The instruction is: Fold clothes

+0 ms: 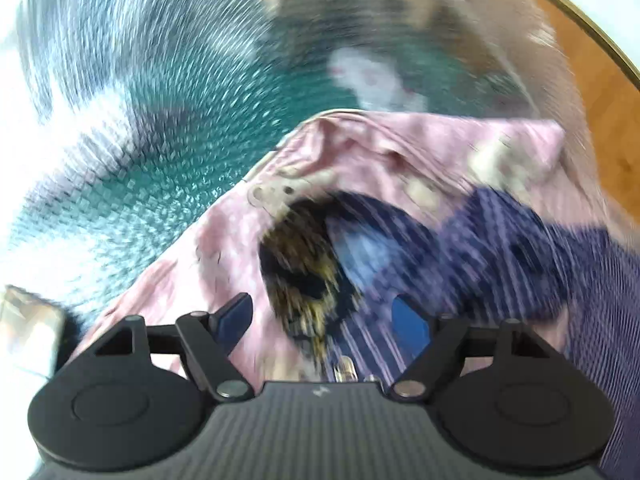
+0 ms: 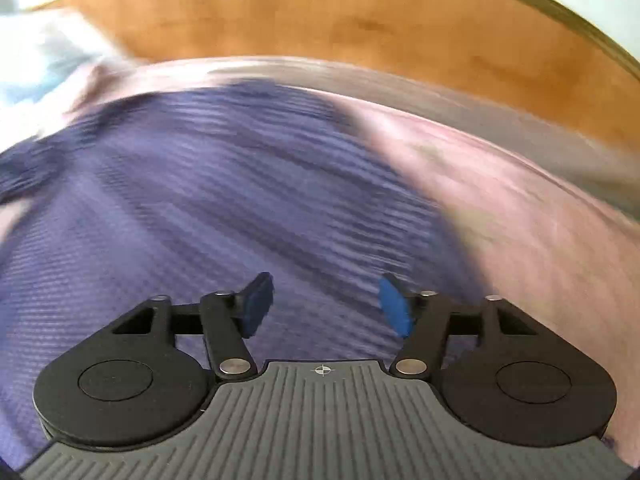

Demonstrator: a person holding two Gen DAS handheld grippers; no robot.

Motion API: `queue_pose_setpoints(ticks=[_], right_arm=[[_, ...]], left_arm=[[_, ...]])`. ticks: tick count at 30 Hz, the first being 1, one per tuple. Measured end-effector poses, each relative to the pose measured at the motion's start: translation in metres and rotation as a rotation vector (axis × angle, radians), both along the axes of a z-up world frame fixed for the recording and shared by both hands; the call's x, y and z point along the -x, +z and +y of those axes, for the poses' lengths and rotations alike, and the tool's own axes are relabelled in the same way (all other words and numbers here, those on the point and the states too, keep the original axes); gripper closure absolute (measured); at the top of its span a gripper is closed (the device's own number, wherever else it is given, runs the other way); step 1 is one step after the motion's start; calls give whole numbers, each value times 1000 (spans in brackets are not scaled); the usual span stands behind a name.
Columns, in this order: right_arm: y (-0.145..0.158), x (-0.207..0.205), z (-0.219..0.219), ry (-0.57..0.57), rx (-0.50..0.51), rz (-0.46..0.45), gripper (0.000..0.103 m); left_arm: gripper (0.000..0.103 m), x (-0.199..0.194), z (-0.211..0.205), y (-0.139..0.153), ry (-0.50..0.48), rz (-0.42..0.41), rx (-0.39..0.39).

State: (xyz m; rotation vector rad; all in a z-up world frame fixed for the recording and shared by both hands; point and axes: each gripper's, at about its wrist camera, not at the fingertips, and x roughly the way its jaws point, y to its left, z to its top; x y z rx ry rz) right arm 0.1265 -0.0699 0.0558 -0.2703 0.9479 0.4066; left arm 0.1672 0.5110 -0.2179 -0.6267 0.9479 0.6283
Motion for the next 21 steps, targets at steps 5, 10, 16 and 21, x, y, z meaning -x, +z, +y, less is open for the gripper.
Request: queue_pose_setpoints(ticks=[5,10,16,21], right_arm=[[-8,17,132,155,-147,105,30],[-35,20,200,174,-222,205,30],[-66,9,216,-25,-414,387,28],[-66,-6,239,-97,-546,417,23]], left_arm=[[102,0,-9,14,-156,-169,-40],[101,52,-113,97,-699,-400,-218],[101,73,-153,59,-773,-282,-102],[101,91,-213,98,-1029,-411,-200]])
